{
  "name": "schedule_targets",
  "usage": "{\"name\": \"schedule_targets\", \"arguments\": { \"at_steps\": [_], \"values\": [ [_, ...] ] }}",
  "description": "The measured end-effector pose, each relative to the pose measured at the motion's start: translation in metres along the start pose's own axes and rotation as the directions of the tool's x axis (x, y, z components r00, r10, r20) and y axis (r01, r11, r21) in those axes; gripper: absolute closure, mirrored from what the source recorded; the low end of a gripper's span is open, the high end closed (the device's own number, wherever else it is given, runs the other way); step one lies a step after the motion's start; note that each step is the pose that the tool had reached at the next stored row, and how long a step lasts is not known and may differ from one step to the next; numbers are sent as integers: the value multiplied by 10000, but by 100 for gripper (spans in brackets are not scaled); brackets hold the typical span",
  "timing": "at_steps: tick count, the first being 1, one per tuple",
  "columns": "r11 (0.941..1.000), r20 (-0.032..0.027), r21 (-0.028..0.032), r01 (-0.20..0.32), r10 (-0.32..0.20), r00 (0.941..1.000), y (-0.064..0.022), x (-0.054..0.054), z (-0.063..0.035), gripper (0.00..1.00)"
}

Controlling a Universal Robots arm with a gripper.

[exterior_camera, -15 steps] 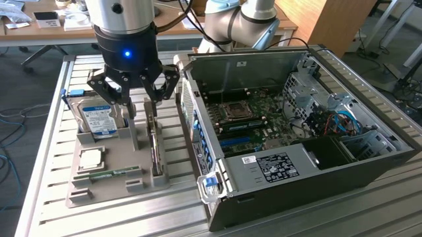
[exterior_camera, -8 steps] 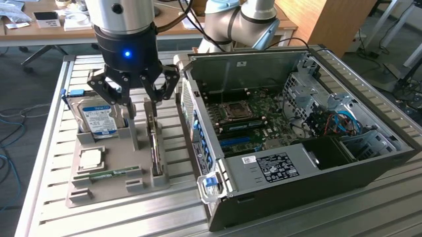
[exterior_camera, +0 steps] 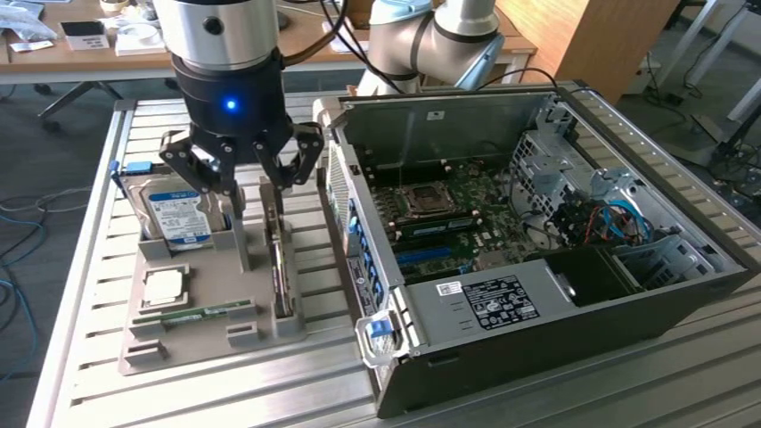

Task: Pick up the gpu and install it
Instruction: 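Pick up the gpu and move the gpu toward the slot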

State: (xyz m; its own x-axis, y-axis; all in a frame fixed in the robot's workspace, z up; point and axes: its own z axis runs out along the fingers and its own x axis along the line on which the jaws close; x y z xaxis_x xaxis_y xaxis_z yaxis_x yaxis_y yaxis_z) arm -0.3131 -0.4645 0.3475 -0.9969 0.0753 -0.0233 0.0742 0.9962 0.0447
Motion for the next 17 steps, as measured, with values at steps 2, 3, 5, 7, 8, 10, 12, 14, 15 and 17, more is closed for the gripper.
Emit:
{"name": "schedule_targets", "arguments": {
  "at_steps": [2, 3, 5, 7, 8, 10, 12, 14, 15, 17],
  "values": [
    [10000, -1, 1, 0, 0, 10000, 0, 0, 2, 53],
    [10000, -2, 1, 0, 0, 10000, 0, 0, 3, 53],
    [10000, 0, 0, 0, 0, 10000, 0, 0, 4, 53],
    [10000, 0, -1, 0, 0, 10000, 0, 0, 4, 53],
    [10000, 0, -1, 0, 0, 10000, 0, 0, 6, 53],
    [10000, 2, -3, 0, 0, 10000, -1, 0, 14, 53],
    [10000, 0, 0, 0, 0, 10000, -1, 1, 24, 53],
    [10000, 0, 0, 0, 0, 10000, -2, 1, 38, 53],
    [10000, 0, 0, 0, 0, 10000, -2, 1, 45, 53],
    [10000, 0, 0, 0, 0, 10000, -3, 1, 57, 53]
  ]
}}
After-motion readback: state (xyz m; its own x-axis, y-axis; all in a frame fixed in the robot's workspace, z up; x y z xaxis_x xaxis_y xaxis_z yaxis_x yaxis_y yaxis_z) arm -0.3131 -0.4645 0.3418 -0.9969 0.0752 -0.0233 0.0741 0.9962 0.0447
